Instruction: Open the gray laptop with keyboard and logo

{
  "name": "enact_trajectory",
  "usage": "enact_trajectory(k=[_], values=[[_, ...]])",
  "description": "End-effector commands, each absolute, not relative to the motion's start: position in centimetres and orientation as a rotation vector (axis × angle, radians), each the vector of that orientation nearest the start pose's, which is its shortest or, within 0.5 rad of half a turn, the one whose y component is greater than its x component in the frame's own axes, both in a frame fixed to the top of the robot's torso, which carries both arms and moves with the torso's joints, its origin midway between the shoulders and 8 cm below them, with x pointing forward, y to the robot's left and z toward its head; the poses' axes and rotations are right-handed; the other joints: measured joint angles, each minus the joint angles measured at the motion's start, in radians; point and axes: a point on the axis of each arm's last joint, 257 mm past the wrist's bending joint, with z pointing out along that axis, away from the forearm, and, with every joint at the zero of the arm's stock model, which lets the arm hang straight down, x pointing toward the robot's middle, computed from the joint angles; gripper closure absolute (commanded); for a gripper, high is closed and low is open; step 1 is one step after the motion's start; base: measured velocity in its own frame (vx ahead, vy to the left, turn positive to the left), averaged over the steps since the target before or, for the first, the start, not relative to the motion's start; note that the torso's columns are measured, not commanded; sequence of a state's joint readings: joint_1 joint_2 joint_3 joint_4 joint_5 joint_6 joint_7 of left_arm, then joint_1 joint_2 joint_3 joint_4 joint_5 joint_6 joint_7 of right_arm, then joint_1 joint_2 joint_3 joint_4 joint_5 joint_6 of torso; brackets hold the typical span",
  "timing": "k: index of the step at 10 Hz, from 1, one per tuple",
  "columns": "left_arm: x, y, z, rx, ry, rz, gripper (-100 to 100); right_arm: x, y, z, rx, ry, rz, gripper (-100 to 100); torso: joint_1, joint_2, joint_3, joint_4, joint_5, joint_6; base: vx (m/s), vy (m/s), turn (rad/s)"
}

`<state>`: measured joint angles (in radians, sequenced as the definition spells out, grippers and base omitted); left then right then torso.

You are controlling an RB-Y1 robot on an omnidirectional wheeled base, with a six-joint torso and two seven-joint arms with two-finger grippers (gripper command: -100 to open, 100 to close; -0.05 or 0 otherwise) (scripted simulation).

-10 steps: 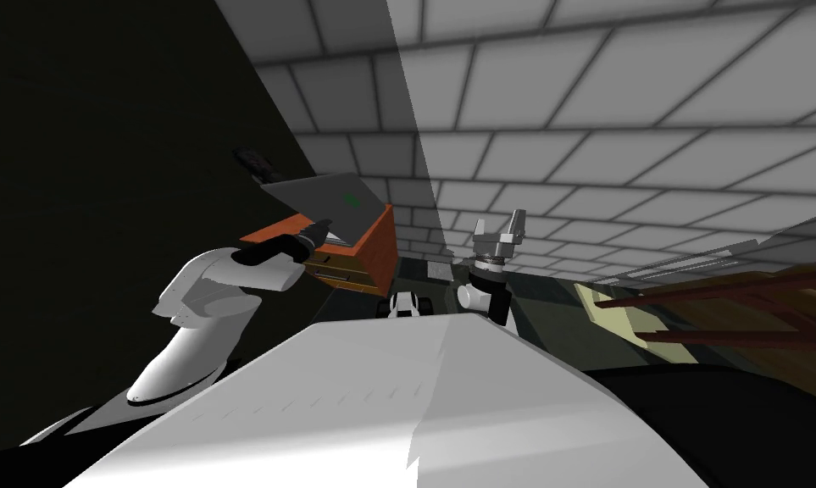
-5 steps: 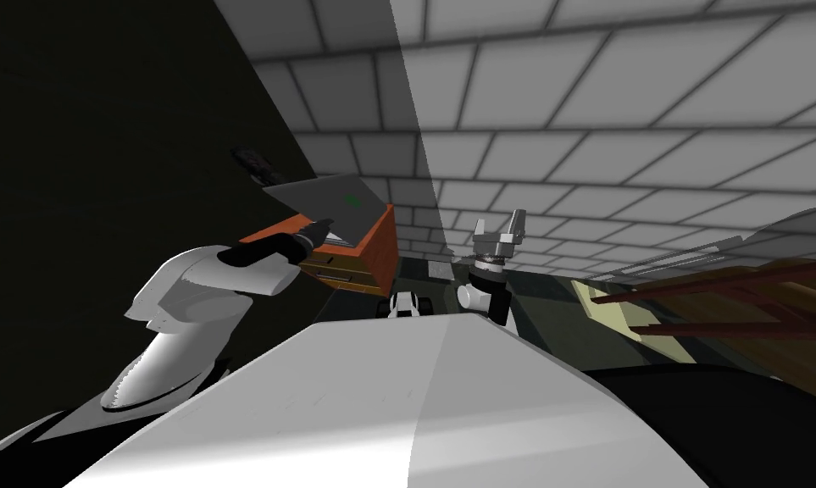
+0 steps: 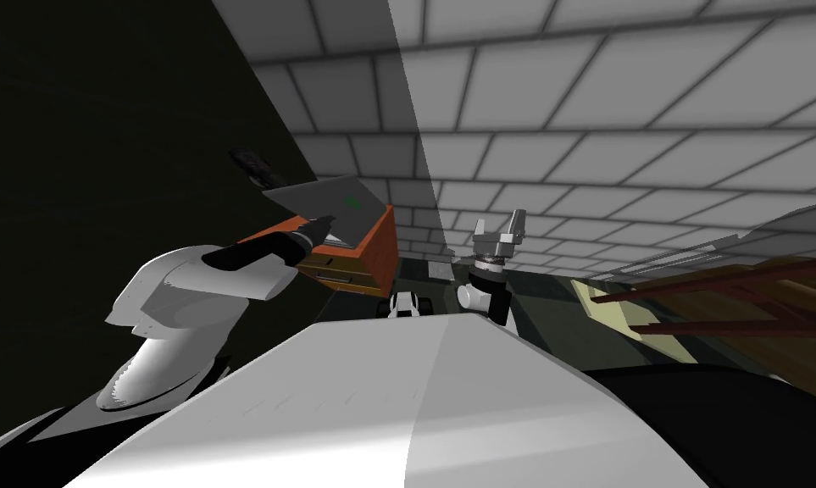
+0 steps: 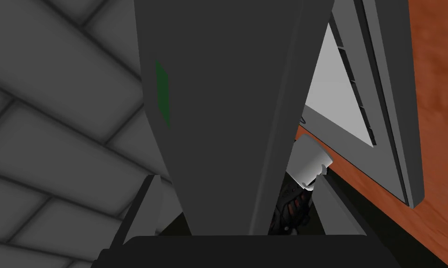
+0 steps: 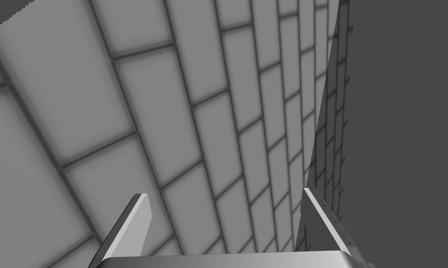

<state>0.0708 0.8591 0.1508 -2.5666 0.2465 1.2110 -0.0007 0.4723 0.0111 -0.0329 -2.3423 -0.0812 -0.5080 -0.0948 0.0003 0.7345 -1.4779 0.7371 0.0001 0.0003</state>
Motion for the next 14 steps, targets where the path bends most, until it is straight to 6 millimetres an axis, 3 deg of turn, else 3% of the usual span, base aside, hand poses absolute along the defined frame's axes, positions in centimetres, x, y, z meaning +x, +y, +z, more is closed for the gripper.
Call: enact_trajectory(k=[1, 6, 10, 11, 14], values=[[43.7, 33.4, -2.7, -0.846, 1.654, -0.488, 100, 32.6, -29.4, 6.2, 0.661, 0.459, 1.441, 0, 0.0, 0.002, 0.001, 0.0, 0.0, 0.0, 0.006, 0.0, 0.004], [43.5, 32.2, -3.5, -0.954, 1.659, -0.604, 100, 32.6, -29.4, 6.2, 0.661, 0.459, 1.441, 0, 0.003, 0.003, 0.002, 0.001, 0.001, -0.002, 0.006, 0.051, -0.003], [44.0, 31.0, -5.7, -1.134, 1.658, -0.764, 100, 32.6, -29.4, 6.2, 0.661, 0.459, 1.442, 0, 0.004, 0.001, 0.0, -0.001, 0.003, -0.003, -0.011, 0.07, -0.016], [44.1, 31.0, -5.1, -1.098, 1.658, -0.747, 100, 32.6, -29.4, 6.2, 0.661, 0.459, 1.441, 0, 0.005, 0.001, 0.0, -0.001, 0.003, -0.003, -0.004, 0.022, -0.01], [45.2, 30.4, -7.4, -1.252, 1.645, -0.872, 100, 32.6, -29.4, 6.2, 0.661, 0.459, 1.442, 0, 0.003, 0.002, 0.001, -0.001, 0.002, -0.001, -0.028, 0.056, -0.027]])
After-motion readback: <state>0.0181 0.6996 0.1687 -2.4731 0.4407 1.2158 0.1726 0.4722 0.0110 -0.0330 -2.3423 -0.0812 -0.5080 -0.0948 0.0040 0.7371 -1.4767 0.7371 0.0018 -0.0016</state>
